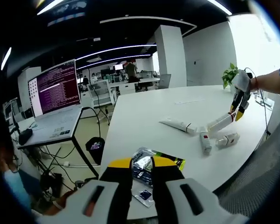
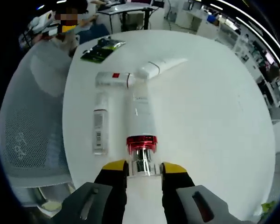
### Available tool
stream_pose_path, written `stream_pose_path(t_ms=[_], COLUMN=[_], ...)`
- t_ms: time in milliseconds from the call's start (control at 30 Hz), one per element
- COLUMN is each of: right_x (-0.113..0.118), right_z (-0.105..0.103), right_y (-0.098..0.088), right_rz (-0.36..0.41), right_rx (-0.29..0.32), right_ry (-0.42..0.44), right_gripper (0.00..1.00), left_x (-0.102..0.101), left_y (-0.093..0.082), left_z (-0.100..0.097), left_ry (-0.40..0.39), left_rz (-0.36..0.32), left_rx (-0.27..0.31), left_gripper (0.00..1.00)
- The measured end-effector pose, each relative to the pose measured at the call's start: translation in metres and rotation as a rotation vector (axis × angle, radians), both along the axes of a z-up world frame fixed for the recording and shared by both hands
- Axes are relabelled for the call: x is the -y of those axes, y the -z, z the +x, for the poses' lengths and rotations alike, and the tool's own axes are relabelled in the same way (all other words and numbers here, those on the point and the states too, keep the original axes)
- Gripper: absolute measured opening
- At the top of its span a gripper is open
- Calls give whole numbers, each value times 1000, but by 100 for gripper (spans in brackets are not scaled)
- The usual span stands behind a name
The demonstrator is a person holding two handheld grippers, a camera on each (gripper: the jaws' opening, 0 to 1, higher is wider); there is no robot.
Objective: Arrange the skincare products in the storage area until every visible bottle or jar stands upright without overlapping.
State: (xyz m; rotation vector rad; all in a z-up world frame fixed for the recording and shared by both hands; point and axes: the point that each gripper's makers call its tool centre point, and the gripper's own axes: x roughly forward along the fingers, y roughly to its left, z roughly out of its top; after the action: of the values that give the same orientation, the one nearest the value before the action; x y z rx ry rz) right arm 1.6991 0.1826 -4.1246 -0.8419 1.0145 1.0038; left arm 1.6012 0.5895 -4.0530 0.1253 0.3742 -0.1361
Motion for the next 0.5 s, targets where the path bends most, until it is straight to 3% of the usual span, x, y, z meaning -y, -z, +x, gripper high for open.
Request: stream_pose_path(t_ms=[500], right_x=[-31], right_z=[15], right_y=[-48], right_rz=[-118], right_rx=[-3], right_ry=[-148], right_gripper=[23], left_x=[-2], left_y=[-1], left_z=[0], left_ry=[-10], left_rz=[-10], left_rx=[9], left_gripper=[10])
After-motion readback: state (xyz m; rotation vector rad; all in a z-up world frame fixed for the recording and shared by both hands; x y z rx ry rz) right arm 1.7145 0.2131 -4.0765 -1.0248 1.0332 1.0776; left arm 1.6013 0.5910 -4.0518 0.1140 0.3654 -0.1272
